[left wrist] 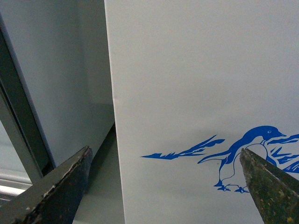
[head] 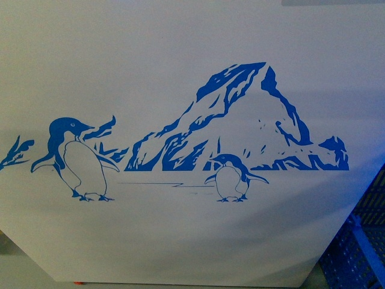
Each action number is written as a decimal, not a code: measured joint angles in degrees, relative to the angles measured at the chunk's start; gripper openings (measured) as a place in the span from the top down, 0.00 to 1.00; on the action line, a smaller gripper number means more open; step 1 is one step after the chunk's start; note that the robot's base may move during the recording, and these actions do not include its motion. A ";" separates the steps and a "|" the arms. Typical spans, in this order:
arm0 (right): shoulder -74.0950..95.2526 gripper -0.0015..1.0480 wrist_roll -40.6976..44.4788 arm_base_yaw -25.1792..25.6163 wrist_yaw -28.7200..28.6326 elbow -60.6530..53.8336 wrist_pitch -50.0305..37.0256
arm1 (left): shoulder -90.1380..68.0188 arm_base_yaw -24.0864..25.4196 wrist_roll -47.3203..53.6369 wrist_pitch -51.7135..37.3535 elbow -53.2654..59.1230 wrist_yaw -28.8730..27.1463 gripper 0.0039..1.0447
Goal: Put drink in fridge
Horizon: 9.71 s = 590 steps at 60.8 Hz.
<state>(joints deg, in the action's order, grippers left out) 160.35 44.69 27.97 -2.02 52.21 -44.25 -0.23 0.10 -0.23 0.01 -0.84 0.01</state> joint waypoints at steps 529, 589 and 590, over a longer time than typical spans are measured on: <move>-136.56 0.65 -42.75 -56.83 55.54 -23.80 47.89 | -114.51 -16.00 74.79 -32.76 -82.14 21.49 0.08; -136.56 0.65 -42.75 -56.83 55.58 -23.80 47.89 | -46.99 -6.80 -6.47 1.09 -27.15 17.68 0.08; -136.56 0.65 -42.75 -56.83 55.58 -23.80 47.89 | -45.75 -6.51 -7.23 1.75 -26.56 17.88 0.08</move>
<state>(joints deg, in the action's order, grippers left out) 23.79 1.93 -28.86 53.56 28.40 3.64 -45.98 -6.42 -7.46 1.76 -27.40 17.89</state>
